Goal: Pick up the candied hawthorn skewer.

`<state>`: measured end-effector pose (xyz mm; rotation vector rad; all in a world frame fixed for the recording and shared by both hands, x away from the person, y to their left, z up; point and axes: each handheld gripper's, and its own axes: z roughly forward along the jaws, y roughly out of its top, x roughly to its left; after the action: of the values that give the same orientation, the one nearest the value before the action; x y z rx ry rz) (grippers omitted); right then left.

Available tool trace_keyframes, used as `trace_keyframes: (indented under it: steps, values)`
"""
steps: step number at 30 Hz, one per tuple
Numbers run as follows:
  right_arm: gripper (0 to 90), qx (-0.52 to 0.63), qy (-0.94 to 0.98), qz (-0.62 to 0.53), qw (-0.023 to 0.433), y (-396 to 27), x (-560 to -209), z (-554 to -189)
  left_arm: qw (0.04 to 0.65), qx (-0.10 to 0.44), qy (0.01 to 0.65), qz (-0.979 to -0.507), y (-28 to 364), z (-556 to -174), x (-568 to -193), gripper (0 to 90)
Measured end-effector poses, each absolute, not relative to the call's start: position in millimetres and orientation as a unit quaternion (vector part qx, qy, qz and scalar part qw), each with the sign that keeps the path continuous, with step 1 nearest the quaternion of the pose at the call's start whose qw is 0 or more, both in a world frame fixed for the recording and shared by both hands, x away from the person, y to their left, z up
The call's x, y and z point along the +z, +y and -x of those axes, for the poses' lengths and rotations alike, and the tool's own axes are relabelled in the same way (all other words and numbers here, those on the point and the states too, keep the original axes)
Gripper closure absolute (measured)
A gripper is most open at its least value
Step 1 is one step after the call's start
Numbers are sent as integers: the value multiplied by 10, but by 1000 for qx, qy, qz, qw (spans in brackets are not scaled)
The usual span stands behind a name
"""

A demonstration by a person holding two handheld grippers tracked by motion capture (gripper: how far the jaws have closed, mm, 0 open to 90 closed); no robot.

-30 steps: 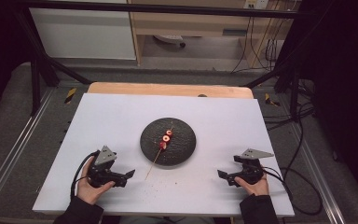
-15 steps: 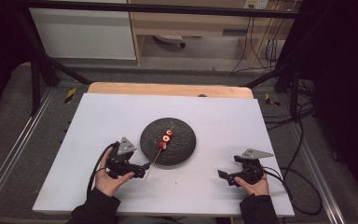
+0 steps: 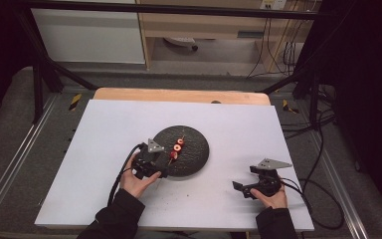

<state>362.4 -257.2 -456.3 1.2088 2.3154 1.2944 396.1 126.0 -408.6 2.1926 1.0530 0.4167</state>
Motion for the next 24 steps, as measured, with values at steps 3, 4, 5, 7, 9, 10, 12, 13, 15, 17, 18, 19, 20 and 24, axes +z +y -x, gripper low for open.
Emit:
trace_keyframes:
  steps: [3,4,5,7,9,10,12,13,15,17,18,19,20,24]
  values:
    - [4,441,789,-413,112,-2569,-4565,-3625,313,164,407,-842,1195,-4015,-4103,399]
    - [4,441,789,-413,112,-2569,-4565,-3625,308,168,408,-843,1176,-4028,-4109,399]
    - [5,441,789,-413,112,-2569,-4565,-3624,305,169,410,-843,1159,-4040,-4117,425]
    - [4,441,789,-413,112,-2571,-4563,-3624,300,166,415,-843,1133,-4059,-4133,503]
    - [5,441,789,-412,112,-2572,-4563,-3624,298,161,418,-843,1113,-4069,-4151,557]
    - [5,441,789,-413,111,-2571,-4562,-3624,296,159,418,-844,1103,-4070,-4157,578]
    - [5,440,790,-413,111,-2572,-4563,-3625,291,157,419,-846,1086,-4070,-4166,599]
    - [5,440,790,-412,112,-2572,-4565,-3626,290,156,419,-847,1081,-4073,-4170,624]
    - [5,441,789,-413,110,-2571,-4563,-3624,289,150,423,-845,1069,-4077,-4177,670]
    - [5,441,789,-413,110,-2572,-4562,-3624,289,148,425,-845,1058,-4080,-4180,729]
    - [5,441,789,-413,110,-2572,-4562,-3624,287,148,426,-845,1051,-4081,-4182,729]
    - [5,441,789,-413,110,-2572,-4561,-3624,285,147,428,-845,1042,-4082,-4186,755]
    - [5,441,789,-413,110,-2572,-4561,-3624,283,146,430,-845,1034,-4086,-4190,755]
    - [5,442,789,-413,109,-2570,-4563,-3624,278,148,436,-843,1015,-4093,-4205,803]
